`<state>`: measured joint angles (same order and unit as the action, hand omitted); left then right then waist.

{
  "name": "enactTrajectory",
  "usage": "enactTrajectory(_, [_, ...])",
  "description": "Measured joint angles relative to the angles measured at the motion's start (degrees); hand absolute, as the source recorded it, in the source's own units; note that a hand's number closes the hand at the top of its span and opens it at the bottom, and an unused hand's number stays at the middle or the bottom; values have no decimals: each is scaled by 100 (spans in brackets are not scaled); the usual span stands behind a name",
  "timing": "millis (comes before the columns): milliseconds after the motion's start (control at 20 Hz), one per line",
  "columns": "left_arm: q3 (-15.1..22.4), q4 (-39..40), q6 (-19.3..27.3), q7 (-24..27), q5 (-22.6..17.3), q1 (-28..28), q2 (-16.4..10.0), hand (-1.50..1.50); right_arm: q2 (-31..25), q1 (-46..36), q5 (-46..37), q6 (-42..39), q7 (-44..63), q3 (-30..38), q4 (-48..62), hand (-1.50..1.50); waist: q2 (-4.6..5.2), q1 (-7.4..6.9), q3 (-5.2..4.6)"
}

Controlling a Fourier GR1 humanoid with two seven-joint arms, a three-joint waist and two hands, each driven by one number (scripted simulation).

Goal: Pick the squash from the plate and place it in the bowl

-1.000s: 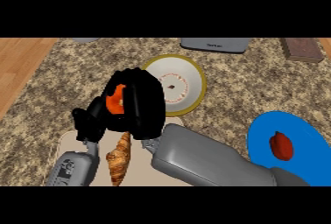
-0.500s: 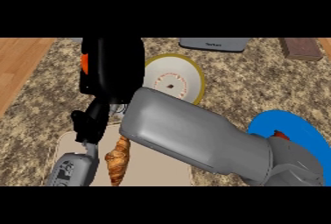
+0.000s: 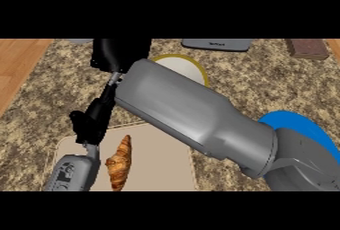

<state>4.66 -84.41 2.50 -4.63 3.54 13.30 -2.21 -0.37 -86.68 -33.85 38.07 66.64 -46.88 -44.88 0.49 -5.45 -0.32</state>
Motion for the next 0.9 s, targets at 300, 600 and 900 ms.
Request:
enactTrajectory(300, [7, -47, 37, 5, 8, -64, 38, 0, 1, 62, 173, -160, -47, -335, 682, 150, 10, 77, 7])
enactTrajectory(600, [-44, -233, -13, 9, -33, -259, -48, 0, 4, 470, 233, 91, -401, -387, 1359, 150, 22, 143, 17])
enactTrajectory(900, [-113, -238, -34, 19, -69, -263, -79, 0, 15, 979, 354, 375, -738, -370, 1856, 150, 37, 192, 22])
